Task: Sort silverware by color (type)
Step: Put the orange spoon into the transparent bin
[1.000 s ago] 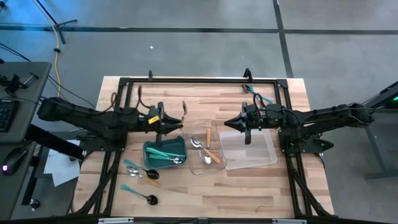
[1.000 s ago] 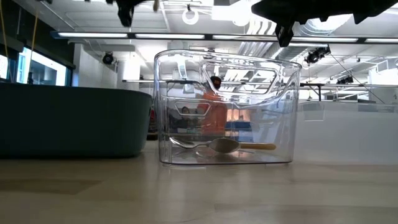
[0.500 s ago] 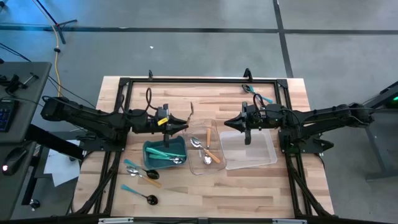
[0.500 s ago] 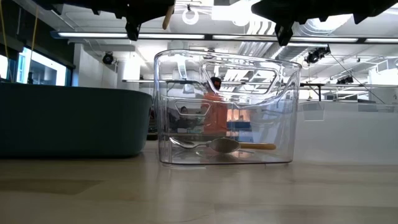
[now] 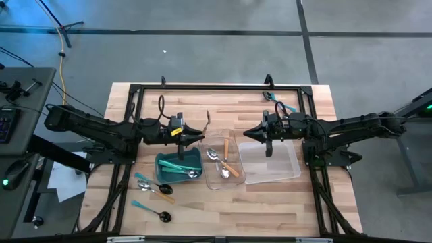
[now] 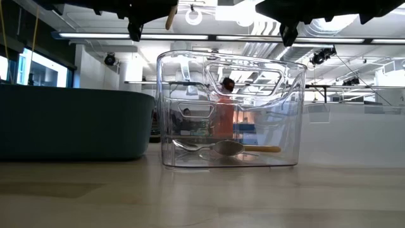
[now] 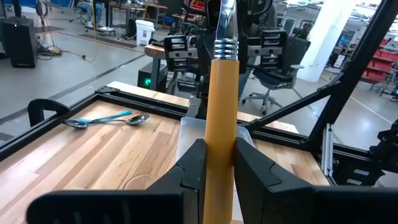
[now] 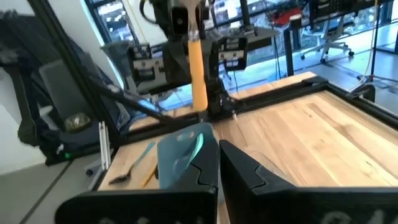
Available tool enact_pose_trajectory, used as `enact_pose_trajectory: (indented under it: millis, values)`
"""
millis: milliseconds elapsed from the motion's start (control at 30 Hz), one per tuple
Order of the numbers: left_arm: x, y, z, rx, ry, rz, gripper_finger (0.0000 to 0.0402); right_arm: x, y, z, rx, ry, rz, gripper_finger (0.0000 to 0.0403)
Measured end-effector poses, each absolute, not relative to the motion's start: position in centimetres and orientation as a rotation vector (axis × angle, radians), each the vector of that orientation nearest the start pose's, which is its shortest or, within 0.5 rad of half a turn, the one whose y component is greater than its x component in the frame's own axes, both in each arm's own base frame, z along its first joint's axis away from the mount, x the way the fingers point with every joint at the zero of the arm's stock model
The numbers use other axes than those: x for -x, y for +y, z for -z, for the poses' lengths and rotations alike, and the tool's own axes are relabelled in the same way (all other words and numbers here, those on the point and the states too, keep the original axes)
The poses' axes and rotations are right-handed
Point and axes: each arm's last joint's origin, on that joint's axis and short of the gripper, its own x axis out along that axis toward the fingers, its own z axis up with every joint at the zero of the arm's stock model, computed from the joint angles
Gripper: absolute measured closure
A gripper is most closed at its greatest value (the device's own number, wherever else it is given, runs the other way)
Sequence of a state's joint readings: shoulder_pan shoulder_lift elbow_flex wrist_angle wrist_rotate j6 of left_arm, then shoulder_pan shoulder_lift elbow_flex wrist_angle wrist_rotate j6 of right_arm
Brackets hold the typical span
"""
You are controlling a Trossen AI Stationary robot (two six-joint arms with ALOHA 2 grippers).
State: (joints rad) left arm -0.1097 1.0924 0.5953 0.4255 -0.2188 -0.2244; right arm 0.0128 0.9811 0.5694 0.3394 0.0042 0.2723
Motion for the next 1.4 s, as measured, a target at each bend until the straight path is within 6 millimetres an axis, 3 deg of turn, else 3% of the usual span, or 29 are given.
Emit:
enact_pose_trajectory:
  millis: [367,467,600,733,833,1100,1400]
  values:
    - [-23.8,-1.3,-26.7,0.196,0.055,-0.144,0.0358,-24.3,0.2,-26.0,-0.312,0.023,0.043,0.0393]
    - [-24.1,-1.0,-26.5,0.197,0.05,-0.154,0.0358,-25.0,0.2,-25.6,-0.32,0.006,0.042,0.0357]
    - [-25.0,-0.8,-26.1,0.202,0.027,-0.138,0.0358,-25.7,0.0,-25.3,-0.383,-0.028,0.09,0.0281]
    - [-26.2,-0.9,-25.2,0.222,0.007,-0.121,0.0358,-27.2,0.0,-26.0,-0.357,-0.027,0.096,0.0212]
    - [-27.1,-0.9,-24.6,0.235,-0.017,-0.11,0.0358,-28.6,0.0,-26.8,-0.297,-0.011,0.103,0.0186]
    - [-27.6,-1.0,-24.3,0.264,-0.061,-0.104,0.0358,-31.3,-0.7,-28.7,-0.266,0.044,0.084,0.0179]
    - [-27.6,-1.0,-24.4,0.264,-0.062,-0.104,0.0358,-33.9,-0.6,-28.8,-0.263,0.103,0.018,0.0179]
